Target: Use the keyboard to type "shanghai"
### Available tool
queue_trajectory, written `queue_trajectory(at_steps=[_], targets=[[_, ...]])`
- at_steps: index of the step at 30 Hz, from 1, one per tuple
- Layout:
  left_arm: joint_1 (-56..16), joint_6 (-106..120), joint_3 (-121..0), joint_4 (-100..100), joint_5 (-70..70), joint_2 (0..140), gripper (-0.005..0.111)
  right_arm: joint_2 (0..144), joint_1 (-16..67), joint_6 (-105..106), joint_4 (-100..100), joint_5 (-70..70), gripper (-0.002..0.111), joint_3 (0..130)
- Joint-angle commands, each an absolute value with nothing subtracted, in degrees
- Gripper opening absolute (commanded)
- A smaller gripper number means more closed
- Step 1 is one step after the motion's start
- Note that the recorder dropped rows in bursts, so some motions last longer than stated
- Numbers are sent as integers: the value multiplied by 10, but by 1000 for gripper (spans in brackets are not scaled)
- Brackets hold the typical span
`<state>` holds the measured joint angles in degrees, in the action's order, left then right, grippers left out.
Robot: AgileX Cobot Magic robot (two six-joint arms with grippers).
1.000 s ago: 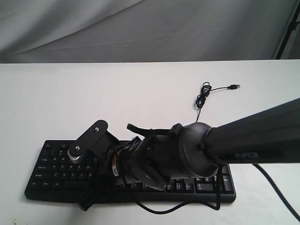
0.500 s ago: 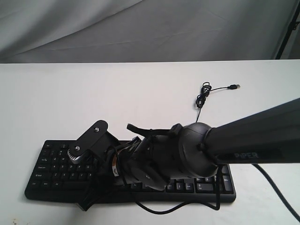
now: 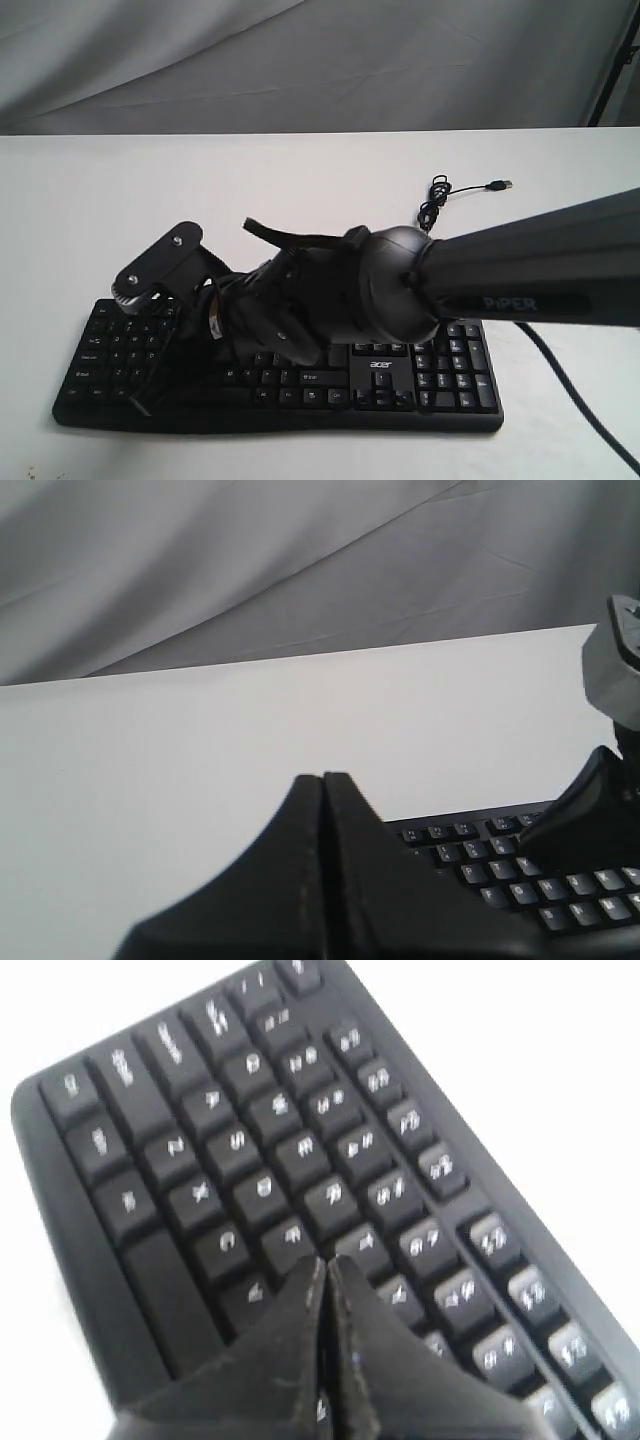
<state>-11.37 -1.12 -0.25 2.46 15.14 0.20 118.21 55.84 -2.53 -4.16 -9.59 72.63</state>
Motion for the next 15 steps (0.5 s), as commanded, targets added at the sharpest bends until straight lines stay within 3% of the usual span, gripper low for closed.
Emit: queue_trajectory(at_steps=[1, 15], targets=[[-116, -13, 0, 25, 149, 0, 0, 1203, 555, -18, -39, -110, 0, 748], [-116, -13, 0, 25, 149, 0, 0, 1223, 555, -17, -39, -94, 0, 748]])
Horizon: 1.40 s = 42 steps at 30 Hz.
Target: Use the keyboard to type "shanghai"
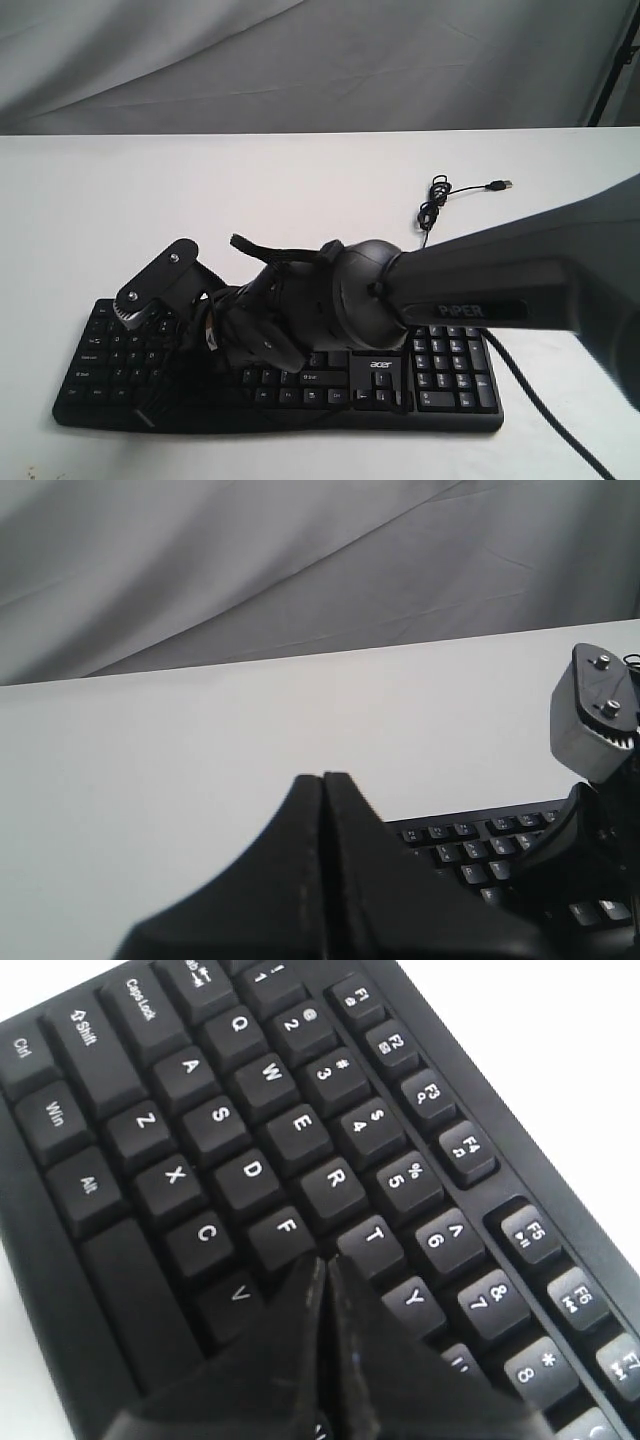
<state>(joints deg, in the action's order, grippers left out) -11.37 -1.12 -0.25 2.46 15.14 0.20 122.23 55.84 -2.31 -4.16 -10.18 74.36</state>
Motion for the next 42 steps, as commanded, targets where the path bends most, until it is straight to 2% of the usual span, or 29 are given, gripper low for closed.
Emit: queue_trajectory(at_steps=[1, 42], targets=[[-116, -13, 0, 25, 149, 0, 0, 1223, 555, -17, -39, -94, 0, 748], [-116, -13, 0, 25, 149, 0, 0, 1201, 555, -15, -45, -94, 0, 738]])
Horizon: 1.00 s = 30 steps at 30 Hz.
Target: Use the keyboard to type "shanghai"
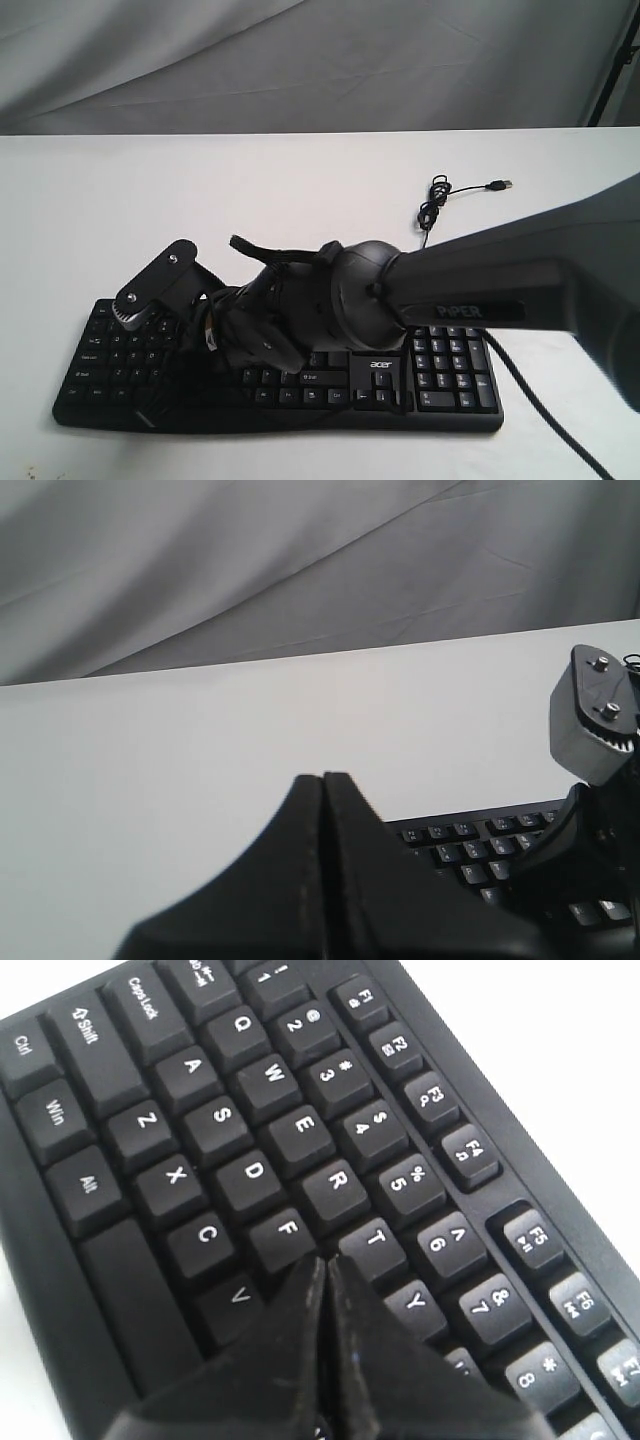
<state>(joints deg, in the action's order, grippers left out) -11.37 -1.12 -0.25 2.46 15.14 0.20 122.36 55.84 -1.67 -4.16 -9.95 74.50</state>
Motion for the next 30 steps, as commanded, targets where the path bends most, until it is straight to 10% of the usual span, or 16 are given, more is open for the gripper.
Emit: queue_trajectory(at_steps=[1, 30], targets=[[-116, -13, 0, 25, 149, 0, 0, 1195, 555, -15, -48, -94, 0, 732], [-116, -13, 0, 25, 149, 0, 0, 1195, 545, -15, -39, -45, 0, 677]])
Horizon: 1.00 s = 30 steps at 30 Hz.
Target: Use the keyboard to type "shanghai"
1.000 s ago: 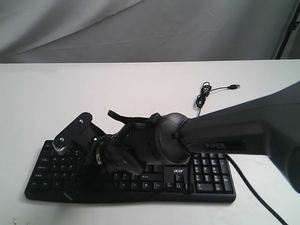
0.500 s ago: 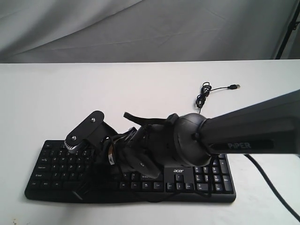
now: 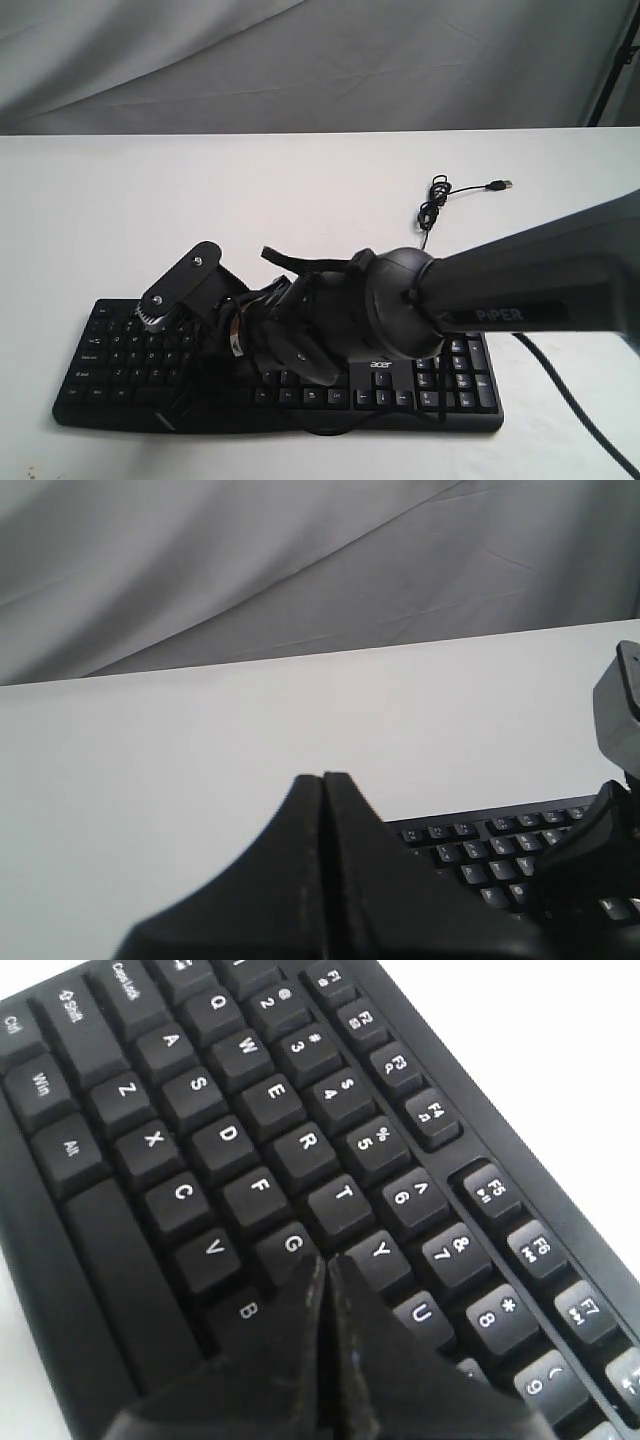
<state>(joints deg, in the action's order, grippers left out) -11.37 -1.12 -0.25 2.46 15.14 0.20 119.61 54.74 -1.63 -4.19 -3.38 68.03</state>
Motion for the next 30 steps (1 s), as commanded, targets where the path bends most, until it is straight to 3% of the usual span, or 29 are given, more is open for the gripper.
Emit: queue_trajectory(at_steps=[1, 21, 30], targets=[[-116, -13, 0, 25, 149, 0, 0, 1195, 545, -15, -39, -45, 0, 677], [-116, -13, 0, 25, 149, 0, 0, 1160, 549, 0, -37, -84, 0, 680], [-116, -13, 0, 25, 149, 0, 0, 1216, 581, 13, -36, -130, 0, 821]])
